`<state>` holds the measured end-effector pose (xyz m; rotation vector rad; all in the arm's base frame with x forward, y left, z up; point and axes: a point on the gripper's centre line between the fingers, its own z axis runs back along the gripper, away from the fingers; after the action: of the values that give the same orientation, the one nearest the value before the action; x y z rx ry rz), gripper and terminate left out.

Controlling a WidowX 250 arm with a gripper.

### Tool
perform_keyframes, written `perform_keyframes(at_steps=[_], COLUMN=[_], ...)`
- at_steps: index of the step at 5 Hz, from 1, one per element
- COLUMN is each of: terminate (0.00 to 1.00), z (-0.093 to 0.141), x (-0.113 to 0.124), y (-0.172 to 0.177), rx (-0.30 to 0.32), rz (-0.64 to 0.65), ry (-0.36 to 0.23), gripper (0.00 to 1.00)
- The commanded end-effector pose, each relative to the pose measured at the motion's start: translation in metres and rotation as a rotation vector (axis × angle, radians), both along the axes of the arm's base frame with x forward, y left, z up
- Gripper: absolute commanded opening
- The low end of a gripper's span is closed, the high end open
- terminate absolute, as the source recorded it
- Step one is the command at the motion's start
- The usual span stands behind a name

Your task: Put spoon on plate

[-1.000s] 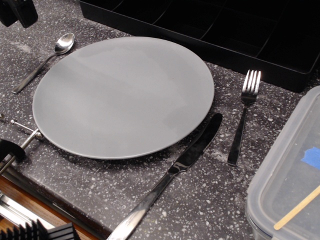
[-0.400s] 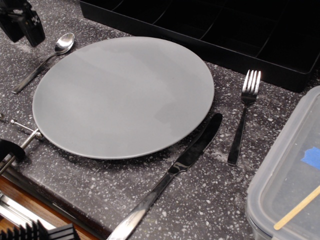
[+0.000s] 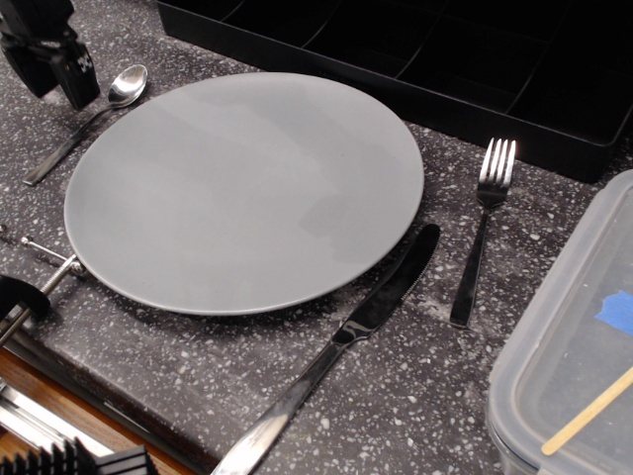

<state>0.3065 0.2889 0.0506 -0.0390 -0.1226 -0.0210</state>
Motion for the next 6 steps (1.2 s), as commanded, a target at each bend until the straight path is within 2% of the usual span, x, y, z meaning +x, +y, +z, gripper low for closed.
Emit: perform_keyframes(at_steps=[1,3,4,6], terminate=[0.00,0.00,0.00,0.00], z=[0.003,-0.002,-0.002,-0.004], x=[0.001,0.003,0.003,0.006], y=[0.002,-0.007,-0.010,-0.011], rx=[0.065,0.086,0.086,0.096], rz=[0.013,0.034,0.039,0.058], ry=[-0.036,-0.039,-0.027,-0.033], gripper=[1.00,1.00,0.00,0.00])
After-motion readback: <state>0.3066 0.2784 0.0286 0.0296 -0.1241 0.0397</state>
